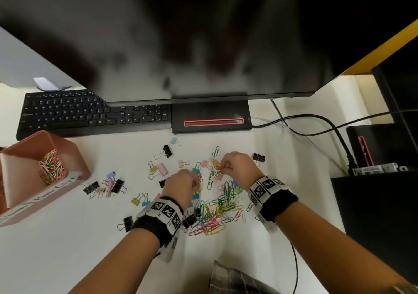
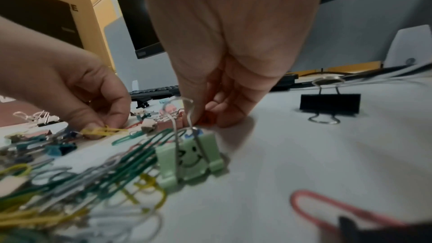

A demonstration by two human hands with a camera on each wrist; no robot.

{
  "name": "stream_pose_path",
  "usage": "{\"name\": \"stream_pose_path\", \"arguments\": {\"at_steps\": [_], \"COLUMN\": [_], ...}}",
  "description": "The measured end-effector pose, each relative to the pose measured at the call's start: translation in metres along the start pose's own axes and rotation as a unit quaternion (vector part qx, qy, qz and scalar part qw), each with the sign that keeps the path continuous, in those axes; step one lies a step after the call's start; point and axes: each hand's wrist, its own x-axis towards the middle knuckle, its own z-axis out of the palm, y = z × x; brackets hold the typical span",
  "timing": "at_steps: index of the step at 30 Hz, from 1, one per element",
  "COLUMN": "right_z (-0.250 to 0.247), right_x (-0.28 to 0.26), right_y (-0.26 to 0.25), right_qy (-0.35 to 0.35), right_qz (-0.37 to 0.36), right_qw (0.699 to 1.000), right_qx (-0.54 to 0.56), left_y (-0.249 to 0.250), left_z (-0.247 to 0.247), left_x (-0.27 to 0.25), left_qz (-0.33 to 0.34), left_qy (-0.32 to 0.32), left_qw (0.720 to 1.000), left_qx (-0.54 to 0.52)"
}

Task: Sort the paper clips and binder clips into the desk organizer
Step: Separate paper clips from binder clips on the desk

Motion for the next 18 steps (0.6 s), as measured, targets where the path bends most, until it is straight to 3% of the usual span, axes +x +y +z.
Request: {"name": "stream_pose_path", "arguments": {"at_steps": [5, 12, 15, 18], "right_z": [-0.001, -0.027, -0.035, -0.036], "right_x": [-0.009, -0.015, -0.003, 0.016], "right_y": [0.004, 0.010, 0.006, -0.006], "right_qy": [-0.001, 0.064, 0.083, 0.050], "right_qz": [0.013, 0.015, -0.007, -0.053], "right_qw": [1.000, 0.997, 0.996, 0.997], "right_qx": [0.010, 0.045, 0.032, -0.014], "left_y": [0.000, -0.003, 0.000, 0.006], "left_z": [-0.002, -0.008, -0.002, 0.006], "left_x": [-0.003, -0.008, -0.008, -0.005], "left_qz": [0.022, 0.034, 0.035, 0.017], "left_qy": [-0.005, 0.050, 0.051, 0.077], "left_qw": [1.000, 0.997, 0.997, 0.994], "left_qx": [0.014, -0.052, -0.042, -0.078]}}
